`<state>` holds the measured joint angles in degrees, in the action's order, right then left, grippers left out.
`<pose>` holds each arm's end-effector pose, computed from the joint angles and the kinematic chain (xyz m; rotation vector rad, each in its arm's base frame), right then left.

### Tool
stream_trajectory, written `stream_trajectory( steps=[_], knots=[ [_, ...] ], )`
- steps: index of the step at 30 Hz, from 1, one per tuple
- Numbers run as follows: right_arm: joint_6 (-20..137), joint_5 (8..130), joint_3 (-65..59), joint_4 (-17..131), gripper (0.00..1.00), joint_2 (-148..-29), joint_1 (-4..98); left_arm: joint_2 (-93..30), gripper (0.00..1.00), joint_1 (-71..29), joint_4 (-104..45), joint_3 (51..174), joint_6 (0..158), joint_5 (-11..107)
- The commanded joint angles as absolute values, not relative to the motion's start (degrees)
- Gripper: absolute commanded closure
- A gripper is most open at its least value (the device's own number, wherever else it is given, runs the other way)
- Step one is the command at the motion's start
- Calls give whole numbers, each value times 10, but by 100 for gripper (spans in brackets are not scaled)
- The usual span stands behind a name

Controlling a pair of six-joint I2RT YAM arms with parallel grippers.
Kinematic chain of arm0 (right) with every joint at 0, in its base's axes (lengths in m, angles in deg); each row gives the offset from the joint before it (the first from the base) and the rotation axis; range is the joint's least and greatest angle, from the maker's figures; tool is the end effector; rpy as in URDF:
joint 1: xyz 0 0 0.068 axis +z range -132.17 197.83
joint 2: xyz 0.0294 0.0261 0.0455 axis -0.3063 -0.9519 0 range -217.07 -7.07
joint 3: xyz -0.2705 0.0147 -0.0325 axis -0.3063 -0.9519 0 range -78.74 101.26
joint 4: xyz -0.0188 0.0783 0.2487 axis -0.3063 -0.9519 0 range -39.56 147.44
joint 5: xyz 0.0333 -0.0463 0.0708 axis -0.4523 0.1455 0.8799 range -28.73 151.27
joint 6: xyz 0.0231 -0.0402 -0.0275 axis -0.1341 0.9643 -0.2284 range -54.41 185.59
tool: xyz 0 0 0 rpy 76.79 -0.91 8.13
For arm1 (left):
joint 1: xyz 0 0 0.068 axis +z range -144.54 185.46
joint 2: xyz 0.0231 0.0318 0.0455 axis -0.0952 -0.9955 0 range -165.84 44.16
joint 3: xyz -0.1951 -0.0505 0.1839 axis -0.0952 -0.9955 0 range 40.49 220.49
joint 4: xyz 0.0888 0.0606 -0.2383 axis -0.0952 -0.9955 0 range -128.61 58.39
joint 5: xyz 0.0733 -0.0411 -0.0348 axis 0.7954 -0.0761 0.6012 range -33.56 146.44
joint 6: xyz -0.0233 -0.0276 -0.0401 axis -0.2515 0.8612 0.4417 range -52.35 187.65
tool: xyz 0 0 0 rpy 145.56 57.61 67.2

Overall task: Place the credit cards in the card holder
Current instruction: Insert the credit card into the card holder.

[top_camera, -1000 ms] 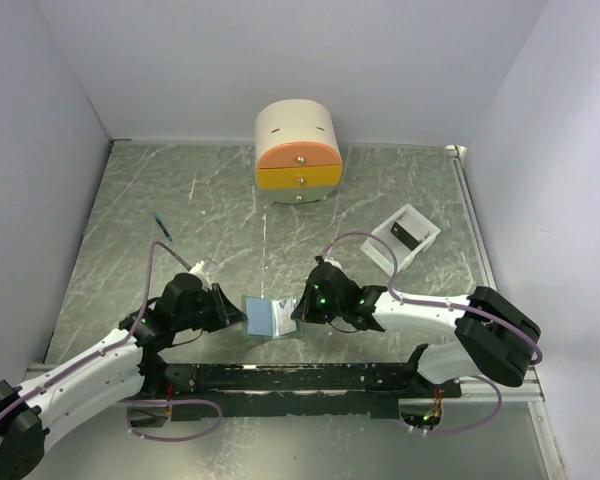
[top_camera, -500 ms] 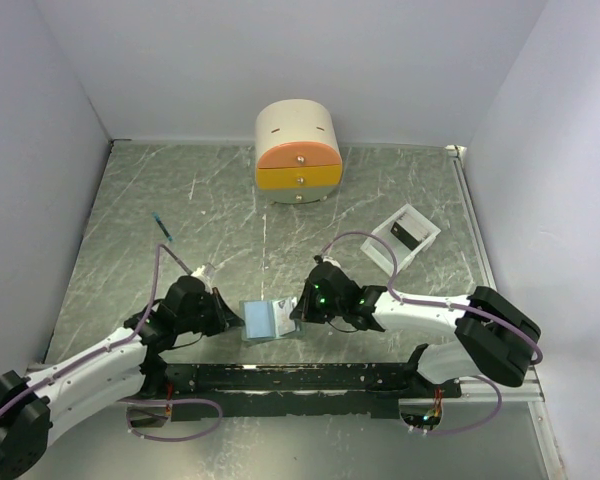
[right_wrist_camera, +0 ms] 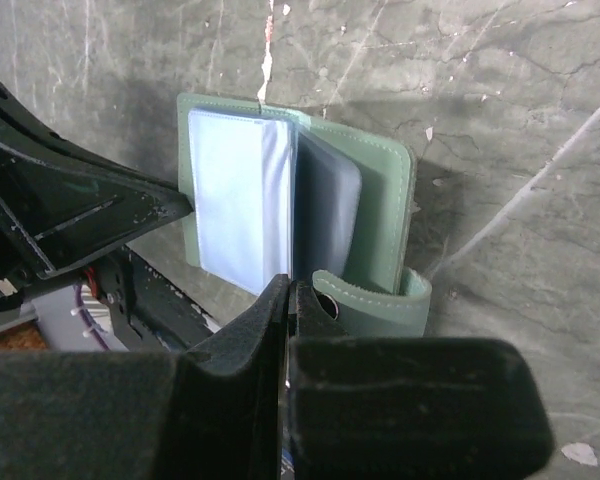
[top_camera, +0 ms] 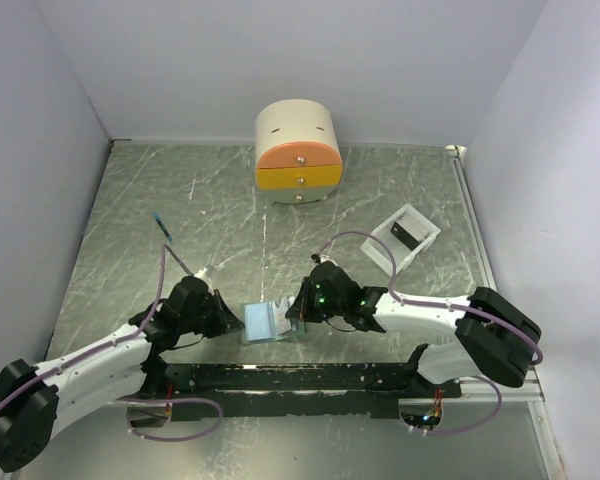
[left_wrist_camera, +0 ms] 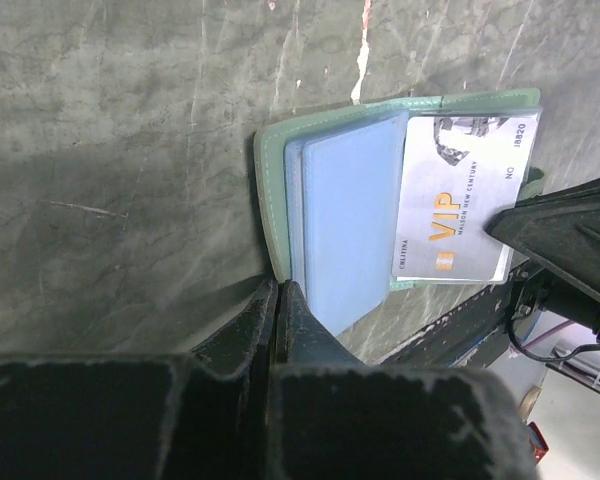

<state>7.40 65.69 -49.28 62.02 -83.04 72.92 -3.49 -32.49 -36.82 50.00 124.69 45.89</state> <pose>0.1406 0.2061 0.1600 0.0255 2.5591 1.0076 0.1151 -0.0982 0.1296 -0.3225 2.5320 -0.9699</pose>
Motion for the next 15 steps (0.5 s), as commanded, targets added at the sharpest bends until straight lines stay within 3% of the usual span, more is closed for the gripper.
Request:
stream_trajectory(
  steps=[1,15],
  knots=[
    [63,671,-492,651,100,-853,730,-49,93,-322,-345,498,1243,467],
    [47,650,-499,641,100,-800,729,-29,93,-322,-347,478,1250,475]
  ],
)
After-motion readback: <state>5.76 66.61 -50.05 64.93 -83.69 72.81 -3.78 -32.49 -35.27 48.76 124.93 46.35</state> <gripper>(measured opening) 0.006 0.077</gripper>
